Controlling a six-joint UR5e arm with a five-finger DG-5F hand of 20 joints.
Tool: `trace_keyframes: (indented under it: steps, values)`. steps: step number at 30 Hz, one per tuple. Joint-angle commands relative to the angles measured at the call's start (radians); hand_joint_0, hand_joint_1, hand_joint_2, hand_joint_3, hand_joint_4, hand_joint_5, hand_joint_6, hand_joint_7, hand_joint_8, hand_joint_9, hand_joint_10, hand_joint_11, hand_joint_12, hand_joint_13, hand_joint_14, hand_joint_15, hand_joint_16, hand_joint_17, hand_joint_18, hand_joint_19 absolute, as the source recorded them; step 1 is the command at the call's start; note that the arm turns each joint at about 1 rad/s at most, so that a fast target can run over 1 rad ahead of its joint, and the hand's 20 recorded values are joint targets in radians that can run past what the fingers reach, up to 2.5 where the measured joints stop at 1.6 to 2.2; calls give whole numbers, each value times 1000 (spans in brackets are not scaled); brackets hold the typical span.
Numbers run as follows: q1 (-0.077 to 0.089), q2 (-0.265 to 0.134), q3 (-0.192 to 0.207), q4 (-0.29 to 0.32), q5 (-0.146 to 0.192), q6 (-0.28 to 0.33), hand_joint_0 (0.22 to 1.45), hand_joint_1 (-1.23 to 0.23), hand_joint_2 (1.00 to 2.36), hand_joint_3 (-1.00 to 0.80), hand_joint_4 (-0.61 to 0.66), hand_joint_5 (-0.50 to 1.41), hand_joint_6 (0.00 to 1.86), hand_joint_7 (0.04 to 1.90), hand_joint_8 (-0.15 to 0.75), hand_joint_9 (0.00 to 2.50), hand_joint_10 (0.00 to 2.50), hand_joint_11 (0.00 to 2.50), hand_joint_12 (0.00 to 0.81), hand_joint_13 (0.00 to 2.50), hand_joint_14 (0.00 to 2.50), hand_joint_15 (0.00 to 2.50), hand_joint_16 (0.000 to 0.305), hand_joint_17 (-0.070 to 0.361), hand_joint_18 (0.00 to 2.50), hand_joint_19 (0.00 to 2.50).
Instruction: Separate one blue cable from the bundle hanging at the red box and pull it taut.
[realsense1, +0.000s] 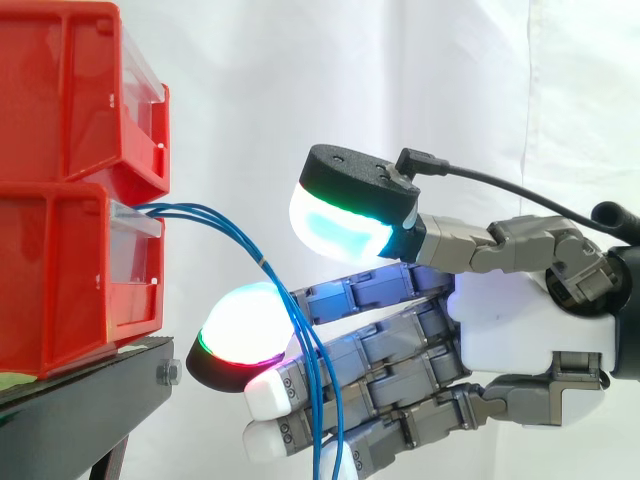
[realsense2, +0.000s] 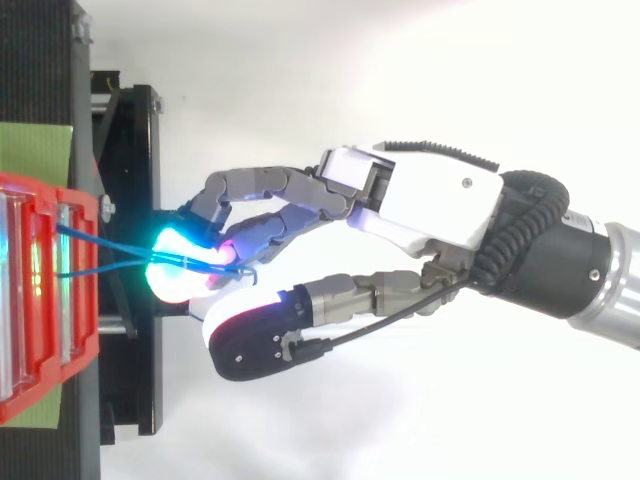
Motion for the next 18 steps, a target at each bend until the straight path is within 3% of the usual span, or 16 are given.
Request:
trace_keyframes:
  steps: [1,10,18]
  values:
    - [-1,6,2,-36,-18,26,601,-606,1007,-421,293,-136,502,1116,362,730,9,336,303,765,11,313,37,82,731,486]
    - [0,40,2,-116,-21,34,608,-577,1007,-422,229,-116,501,1241,365,770,9,379,306,791,13,321,37,82,753,498]
    - [-3,60,2,-141,-22,37,614,-575,1009,-401,213,-130,605,1120,370,792,10,396,305,805,12,332,36,82,765,495]
